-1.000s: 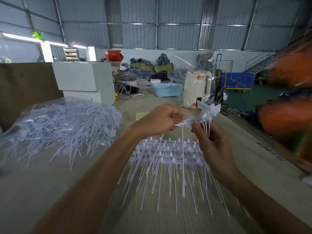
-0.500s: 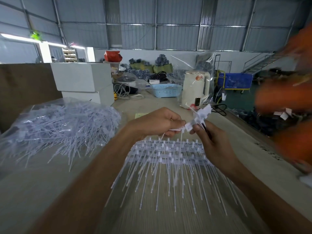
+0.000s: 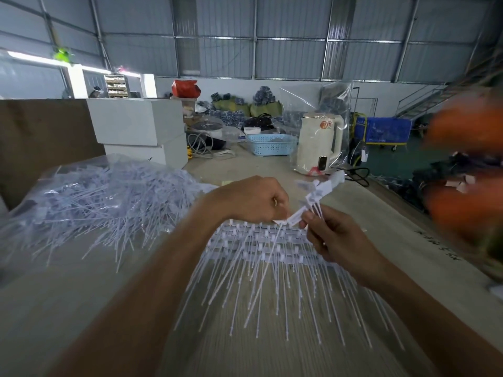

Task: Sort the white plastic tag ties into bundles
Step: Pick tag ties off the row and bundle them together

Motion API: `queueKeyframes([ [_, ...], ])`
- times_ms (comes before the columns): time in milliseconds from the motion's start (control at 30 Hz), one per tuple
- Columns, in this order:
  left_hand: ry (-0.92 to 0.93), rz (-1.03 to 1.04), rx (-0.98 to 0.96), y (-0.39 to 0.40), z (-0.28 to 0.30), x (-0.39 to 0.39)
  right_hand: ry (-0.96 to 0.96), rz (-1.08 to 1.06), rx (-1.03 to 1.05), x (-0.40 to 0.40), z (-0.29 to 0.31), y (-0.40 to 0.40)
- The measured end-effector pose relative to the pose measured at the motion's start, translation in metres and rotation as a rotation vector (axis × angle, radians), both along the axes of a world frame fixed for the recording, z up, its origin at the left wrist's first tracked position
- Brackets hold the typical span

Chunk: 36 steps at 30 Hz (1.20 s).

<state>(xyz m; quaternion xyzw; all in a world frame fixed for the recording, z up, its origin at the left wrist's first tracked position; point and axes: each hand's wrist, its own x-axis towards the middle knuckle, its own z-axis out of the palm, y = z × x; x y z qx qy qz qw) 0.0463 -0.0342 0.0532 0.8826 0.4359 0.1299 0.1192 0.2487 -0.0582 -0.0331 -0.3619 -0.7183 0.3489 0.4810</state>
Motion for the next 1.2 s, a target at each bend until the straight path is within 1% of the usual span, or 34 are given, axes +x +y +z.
queueKeyframes([
  [133, 0.117, 0.12, 0.187, -0.002, -0.003, 0.003, -0.284, -0.151, 0.233, 0.0, 0.001, 0.002],
  [233, 0.25, 0.212, 0.37, -0.001, -0.006, 0.006, -0.426, -0.22, 0.258, 0.001, 0.0, 0.006],
  [300, 0.294, 0.251, 0.457, 0.0, -0.007, 0.004, -0.444, -0.274, 0.236, 0.004, 0.002, 0.007],
  [333, 0.268, 0.25, 0.467, 0.002, -0.007, 0.002, -0.4, -0.284, 0.201, 0.005, 0.003, 0.007],
  [367, 0.204, 0.23, 0.438, 0.003, -0.006, 0.0, -0.312, -0.275, 0.149, 0.007, 0.004, 0.008],
  [467, -0.112, 0.064, 0.19, 0.007, -0.004, -0.005, 0.063, -0.172, -0.039, 0.009, 0.004, 0.008],
  [533, -0.181, -0.05, 0.094, 0.005, -0.001, -0.003, 0.221, -0.111, -0.129, 0.005, 0.006, 0.005],
  [600, -0.184, -0.111, 0.074, 0.005, 0.0, 0.0, 0.316, -0.051, -0.167, -0.002, 0.007, 0.002],
  [667, -0.221, -0.124, 0.094, 0.006, 0.0, 0.001, 0.365, -0.021, -0.178, -0.007, 0.007, -0.001],
  [700, -0.273, -0.127, 0.099, 0.005, 0.0, 0.002, 0.371, -0.015, -0.172, -0.009, 0.007, -0.003],
  [767, -0.389, -0.126, 0.09, 0.004, 0.0, 0.001, 0.363, -0.008, -0.147, -0.01, 0.007, -0.005],
  [867, -0.454, -0.101, 0.09, 0.002, 0.001, 0.004, 0.341, -0.02, -0.12, -0.01, 0.008, -0.007],
  [967, -0.41, -0.065, 0.196, 0.001, 0.003, 0.006, 0.389, -0.038, -0.102, -0.013, 0.009, -0.009],
  [1067, -0.273, 0.026, 0.345, 0.0, 0.004, 0.008, 0.481, -0.032, -0.069, -0.014, 0.012, -0.011],
  [1100, -0.255, 0.047, 0.373, -0.001, 0.004, 0.009, 0.5, -0.028, -0.066, -0.013, 0.014, -0.011],
  [1200, -0.319, 0.021, 0.391, -0.001, 0.004, 0.013, 0.491, -0.043, -0.072, -0.014, 0.015, -0.013],
])
